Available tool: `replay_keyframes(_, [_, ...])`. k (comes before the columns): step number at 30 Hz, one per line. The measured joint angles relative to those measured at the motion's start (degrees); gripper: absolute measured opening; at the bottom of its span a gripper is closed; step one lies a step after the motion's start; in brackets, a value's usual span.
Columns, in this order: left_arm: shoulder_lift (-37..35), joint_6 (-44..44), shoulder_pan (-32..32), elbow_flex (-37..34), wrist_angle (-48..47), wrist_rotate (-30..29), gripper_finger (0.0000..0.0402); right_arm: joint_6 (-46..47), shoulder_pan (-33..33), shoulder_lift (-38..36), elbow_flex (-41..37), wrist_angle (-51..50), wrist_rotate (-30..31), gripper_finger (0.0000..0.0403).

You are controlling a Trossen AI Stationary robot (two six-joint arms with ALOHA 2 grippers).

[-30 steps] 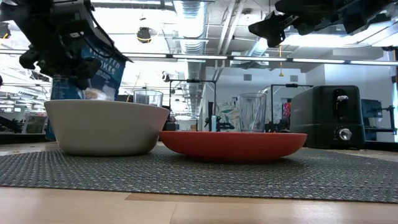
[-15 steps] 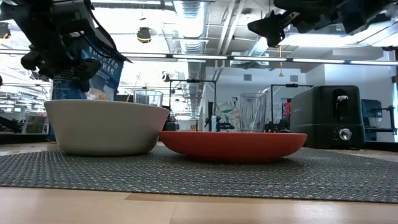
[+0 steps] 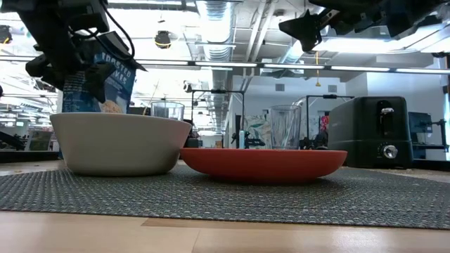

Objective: Arrange a breakfast setting
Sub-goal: Pour the cereal from the cereal box into the bowl, then put the bread on the plate

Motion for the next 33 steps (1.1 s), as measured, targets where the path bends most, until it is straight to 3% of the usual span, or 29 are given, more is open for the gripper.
replay_keyframes(16, [0.0, 1.3, 0.0, 8.1, -10.2, 21.7, 0.0364, 0.0, 0.0, 0.0, 0.0, 0.2, 0.0, 0.0366])
replay_keyframes(33, [0.0, 9.4, -1.9, 10.3, -10.8, 45.8, 0.0364, 0.7, 0.0, 0.0, 0.0, 0.2, 0.0, 0.0366])
